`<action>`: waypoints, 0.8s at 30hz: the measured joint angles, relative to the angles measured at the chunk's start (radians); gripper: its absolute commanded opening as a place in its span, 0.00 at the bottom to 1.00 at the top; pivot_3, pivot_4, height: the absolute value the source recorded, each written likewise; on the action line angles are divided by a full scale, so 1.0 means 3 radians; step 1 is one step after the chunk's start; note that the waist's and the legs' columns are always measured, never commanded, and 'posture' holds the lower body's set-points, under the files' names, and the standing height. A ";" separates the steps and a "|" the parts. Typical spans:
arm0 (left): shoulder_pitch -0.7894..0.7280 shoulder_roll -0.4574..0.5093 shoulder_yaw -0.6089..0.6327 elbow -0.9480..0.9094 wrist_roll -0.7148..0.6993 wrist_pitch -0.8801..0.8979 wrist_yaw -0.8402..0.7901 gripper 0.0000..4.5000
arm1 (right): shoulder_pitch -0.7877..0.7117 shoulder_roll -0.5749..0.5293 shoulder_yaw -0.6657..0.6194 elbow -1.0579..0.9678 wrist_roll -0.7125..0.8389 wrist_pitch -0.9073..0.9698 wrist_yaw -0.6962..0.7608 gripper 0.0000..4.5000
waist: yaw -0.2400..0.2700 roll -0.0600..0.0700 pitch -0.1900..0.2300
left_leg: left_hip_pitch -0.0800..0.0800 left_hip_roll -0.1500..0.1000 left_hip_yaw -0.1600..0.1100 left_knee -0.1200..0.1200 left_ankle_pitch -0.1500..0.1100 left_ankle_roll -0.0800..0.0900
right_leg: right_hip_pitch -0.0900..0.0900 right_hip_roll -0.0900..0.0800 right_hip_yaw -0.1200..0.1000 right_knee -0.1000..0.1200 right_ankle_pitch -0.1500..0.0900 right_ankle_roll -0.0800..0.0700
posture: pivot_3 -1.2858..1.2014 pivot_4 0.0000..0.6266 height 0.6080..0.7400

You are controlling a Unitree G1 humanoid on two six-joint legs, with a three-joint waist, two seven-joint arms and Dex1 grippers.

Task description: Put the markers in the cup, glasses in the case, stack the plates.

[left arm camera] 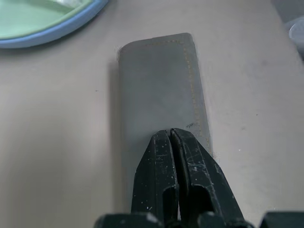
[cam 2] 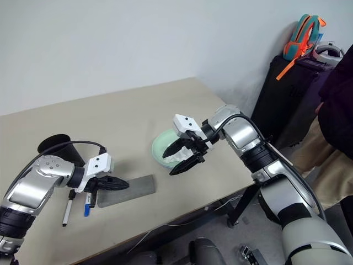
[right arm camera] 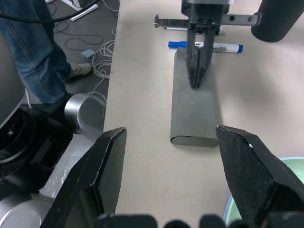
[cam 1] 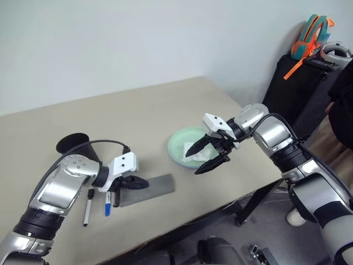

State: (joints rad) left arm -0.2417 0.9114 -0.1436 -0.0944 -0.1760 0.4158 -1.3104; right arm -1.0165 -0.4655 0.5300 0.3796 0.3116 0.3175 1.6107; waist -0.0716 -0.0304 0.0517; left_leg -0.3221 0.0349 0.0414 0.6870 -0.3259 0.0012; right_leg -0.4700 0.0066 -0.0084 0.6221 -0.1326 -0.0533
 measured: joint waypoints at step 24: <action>0.2108 -0.0381 0.2582 -0.2101 -0.0783 0.1377 0.1068 0.87 | 0.0042 -0.0106 0.0001 -0.0124 0.0027 0.0063 0.0001 0.72 | -0.0004 0.0001 0.0002 | 0.0000 0.0001 0.0000 -0.0010 0.0000 -0.0001 | -0.0020 -0.0005 -0.0007 -0.0004 -0.0005 -0.0004 | 0.52 0.00 0.99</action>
State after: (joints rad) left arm 0.3908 0.7970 0.6310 -0.7247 -0.4110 0.8289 -0.9900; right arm -1.0040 -0.4975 0.5305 0.3424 0.3198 0.3364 1.6109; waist -0.0727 -0.0301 0.0522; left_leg -0.3222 0.0353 0.0415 0.6841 -0.3258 0.0009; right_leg -0.4758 0.0051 -0.0106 0.6210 -0.1342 -0.0544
